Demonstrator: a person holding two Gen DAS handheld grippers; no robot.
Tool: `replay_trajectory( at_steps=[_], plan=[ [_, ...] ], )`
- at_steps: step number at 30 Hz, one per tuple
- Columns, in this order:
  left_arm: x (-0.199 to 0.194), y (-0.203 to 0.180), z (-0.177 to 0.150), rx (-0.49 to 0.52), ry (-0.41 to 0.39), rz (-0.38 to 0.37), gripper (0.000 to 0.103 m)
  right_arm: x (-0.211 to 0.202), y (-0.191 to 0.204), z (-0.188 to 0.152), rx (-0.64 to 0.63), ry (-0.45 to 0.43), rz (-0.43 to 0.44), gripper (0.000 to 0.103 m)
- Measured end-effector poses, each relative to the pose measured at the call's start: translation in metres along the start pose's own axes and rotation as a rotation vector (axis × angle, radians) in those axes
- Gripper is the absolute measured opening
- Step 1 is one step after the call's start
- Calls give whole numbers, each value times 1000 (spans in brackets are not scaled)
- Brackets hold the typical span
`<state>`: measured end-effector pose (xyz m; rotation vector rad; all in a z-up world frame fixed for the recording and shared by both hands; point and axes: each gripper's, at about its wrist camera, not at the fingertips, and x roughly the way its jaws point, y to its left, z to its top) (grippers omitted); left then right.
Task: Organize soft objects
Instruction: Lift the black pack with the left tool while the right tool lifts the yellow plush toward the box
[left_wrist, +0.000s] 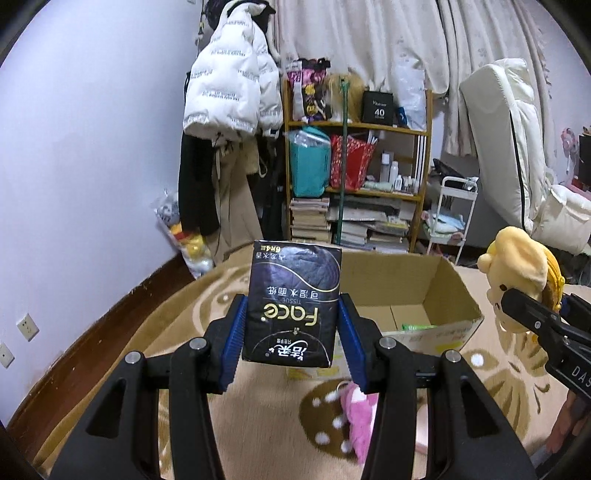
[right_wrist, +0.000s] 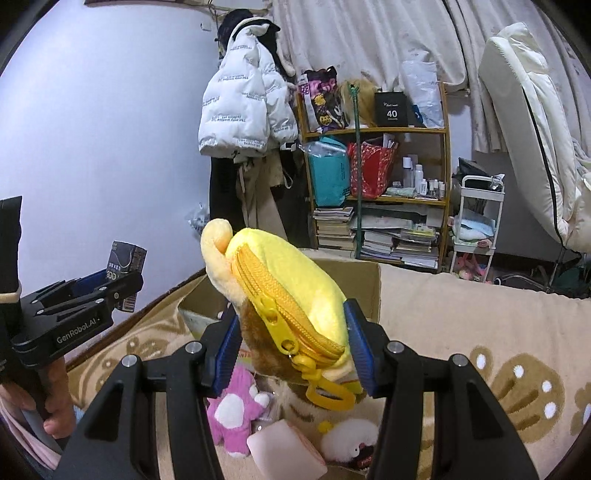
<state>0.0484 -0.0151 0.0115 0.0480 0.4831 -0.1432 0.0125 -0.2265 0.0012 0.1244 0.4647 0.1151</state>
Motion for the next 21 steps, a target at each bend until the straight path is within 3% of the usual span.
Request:
replay_trajectory(
  at_steps=[10,21],
  plan=[
    [16,-18,11,43,-49,-4,47,11,-8,11,24,-62,14,56],
    [45,-28,16,94,-53,-2,47,38,-16,18,40,-50,21,56]
  ],
)
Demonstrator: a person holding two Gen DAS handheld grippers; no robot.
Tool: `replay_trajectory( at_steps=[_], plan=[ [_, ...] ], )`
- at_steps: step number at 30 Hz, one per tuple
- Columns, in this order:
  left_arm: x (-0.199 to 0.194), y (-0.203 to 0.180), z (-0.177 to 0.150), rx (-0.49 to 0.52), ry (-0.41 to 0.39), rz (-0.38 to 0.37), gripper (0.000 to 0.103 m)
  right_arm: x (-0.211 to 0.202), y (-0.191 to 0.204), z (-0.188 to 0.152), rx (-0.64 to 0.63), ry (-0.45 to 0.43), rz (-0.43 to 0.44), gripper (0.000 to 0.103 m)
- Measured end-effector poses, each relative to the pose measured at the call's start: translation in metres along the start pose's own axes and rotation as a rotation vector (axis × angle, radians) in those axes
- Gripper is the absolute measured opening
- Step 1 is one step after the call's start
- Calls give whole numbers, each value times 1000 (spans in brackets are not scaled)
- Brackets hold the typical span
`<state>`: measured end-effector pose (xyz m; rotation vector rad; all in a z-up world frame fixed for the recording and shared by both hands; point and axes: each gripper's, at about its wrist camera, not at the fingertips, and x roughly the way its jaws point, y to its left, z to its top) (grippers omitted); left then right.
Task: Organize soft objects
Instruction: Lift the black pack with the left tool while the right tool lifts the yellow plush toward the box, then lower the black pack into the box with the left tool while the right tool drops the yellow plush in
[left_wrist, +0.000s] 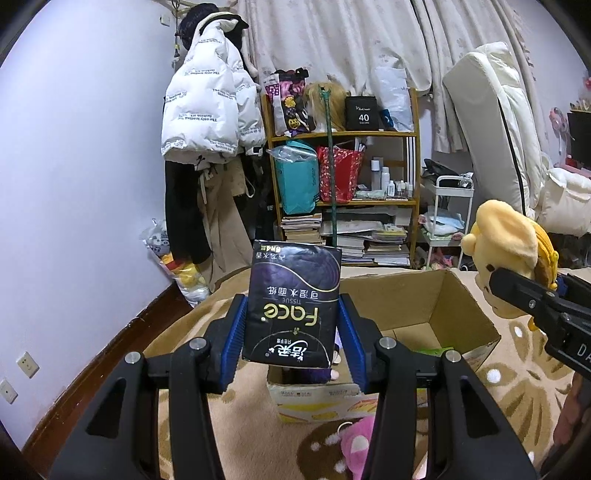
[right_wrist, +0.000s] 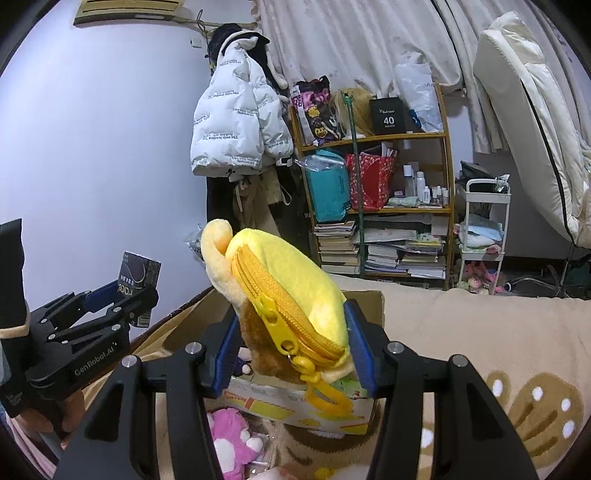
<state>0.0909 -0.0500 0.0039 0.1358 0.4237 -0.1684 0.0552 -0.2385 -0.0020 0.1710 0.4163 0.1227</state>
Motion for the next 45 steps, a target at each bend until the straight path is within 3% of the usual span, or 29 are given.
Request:
replay_trajectory(
  at_steps=[14,26,38,45],
  plan=[
    [31,-4,-5,6,71,-22,47,32,-6,-7,-1,49,8,56],
    [61,-12,-20,34,200,-37,47,52,-19,-18,28,127,24,58],
    [64,-10,-23,34,217,-22,48,62,-24,-30,48,186,21,62],
    [60,-3,-22,25,213,-11,56,60,-27,-32,53,196,23,67]
  ],
)
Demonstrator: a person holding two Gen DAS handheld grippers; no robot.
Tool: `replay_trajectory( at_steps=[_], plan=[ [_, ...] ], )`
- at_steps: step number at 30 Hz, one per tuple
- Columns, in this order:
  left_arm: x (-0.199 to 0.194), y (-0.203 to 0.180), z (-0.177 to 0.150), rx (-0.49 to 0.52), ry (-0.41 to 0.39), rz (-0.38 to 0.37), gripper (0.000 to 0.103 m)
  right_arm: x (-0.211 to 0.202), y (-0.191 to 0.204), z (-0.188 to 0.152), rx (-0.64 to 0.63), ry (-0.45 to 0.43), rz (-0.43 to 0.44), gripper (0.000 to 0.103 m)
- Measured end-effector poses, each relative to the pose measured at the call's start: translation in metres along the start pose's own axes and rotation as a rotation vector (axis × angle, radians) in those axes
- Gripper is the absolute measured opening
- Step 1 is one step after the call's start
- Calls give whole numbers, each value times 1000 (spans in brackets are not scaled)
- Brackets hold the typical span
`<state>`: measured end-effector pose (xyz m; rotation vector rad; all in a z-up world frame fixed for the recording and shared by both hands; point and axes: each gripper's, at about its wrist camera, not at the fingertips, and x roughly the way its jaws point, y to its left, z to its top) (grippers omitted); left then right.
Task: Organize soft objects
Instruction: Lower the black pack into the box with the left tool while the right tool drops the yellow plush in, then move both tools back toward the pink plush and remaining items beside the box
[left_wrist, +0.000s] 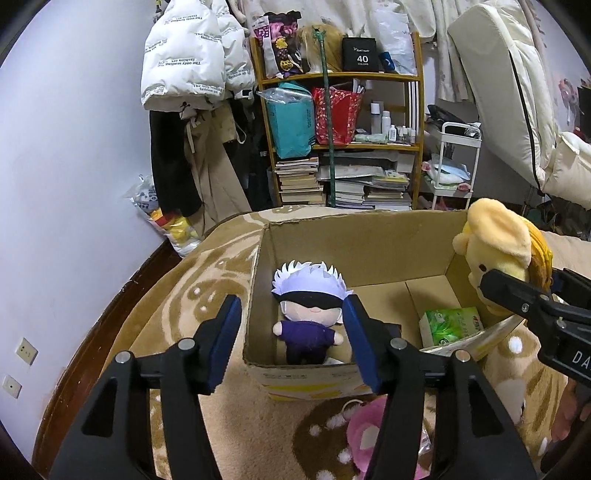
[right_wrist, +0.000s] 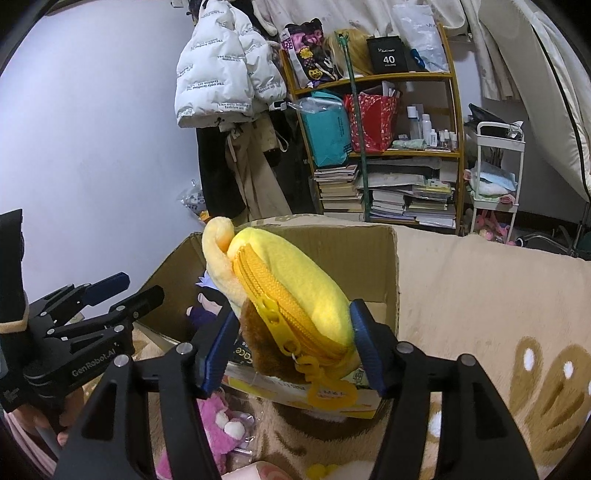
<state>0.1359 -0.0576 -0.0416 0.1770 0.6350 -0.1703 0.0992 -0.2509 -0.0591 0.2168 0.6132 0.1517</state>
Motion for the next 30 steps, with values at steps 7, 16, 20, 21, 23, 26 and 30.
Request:
replay_trajectory(
  at_steps=[7,16,20,21,23,26,30],
  plan=[
    [-7,5,-1,-5,-3,2,72,-8,0,3,10,-27,0,86],
    [-20,8,-4,-12,-12,9,83,-24,6,5,-17,-59,-58,103],
    [-28,9,-6,-11,-11,12,87,-30,9,4,-18,-61,-59,103],
    [-31,9,-7,-11,-14,11,90,-33,10,3,-21,-60,-62,103],
    [-39,9,-8,-13,-24,10,92,-38,13,2,-25,-60,-70,103],
    [-51,9,-11,-10,-32,9,93,-52,15,-4,-33,-67,-78,103],
    [-66,9,-15,-13,-32,7,93,-69,18,-7,-32,-82,-88,103]
  ],
)
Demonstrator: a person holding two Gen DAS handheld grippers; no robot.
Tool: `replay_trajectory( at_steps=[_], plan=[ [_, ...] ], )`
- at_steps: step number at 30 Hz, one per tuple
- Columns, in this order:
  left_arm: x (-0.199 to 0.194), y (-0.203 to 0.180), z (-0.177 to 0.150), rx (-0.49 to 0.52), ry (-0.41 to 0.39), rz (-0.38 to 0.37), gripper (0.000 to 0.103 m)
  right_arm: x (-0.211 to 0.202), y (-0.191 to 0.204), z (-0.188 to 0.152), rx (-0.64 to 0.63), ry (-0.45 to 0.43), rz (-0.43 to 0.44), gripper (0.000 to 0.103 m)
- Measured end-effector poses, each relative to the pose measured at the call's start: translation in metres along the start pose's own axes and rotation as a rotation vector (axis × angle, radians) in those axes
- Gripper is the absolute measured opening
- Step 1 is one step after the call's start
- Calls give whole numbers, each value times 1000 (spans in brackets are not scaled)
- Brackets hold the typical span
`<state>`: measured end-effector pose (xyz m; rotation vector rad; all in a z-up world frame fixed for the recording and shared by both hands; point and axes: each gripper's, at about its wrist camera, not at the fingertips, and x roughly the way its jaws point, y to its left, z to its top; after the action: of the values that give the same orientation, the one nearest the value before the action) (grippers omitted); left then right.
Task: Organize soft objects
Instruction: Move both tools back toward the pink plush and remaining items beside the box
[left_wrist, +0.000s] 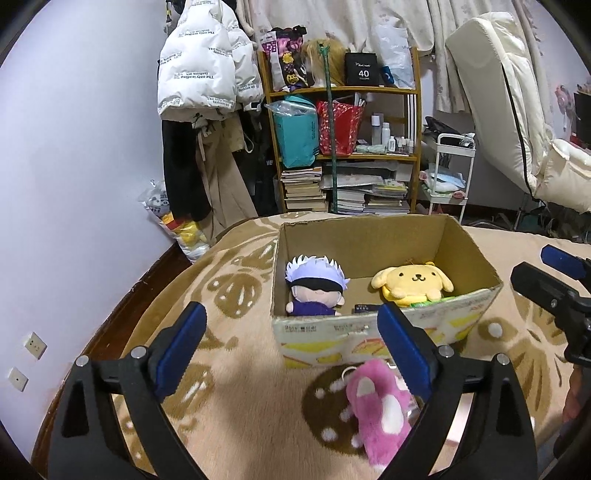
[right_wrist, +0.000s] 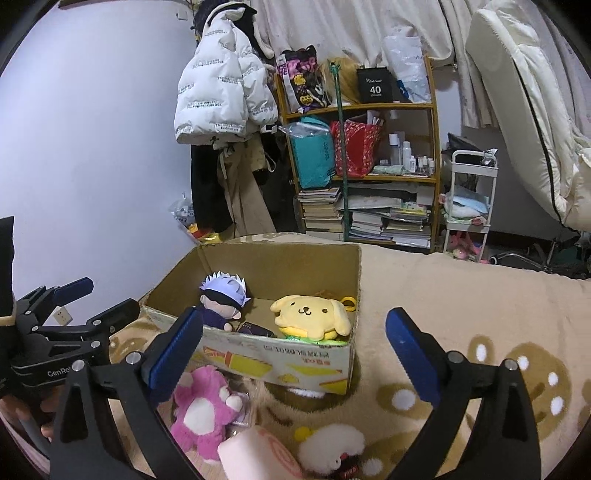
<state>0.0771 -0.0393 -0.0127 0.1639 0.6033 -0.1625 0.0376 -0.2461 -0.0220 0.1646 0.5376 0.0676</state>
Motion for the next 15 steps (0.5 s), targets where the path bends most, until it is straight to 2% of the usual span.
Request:
replay_trajectory(
  at_steps=[8,15],
  plan=[
    [-25,3,-5,-12,11,-17,93,-29,6,-5,3,1,-10,103],
    [-39,-2,-11,22,39,-25,93,-42,12,-8,1,13,-20,103]
  ],
)
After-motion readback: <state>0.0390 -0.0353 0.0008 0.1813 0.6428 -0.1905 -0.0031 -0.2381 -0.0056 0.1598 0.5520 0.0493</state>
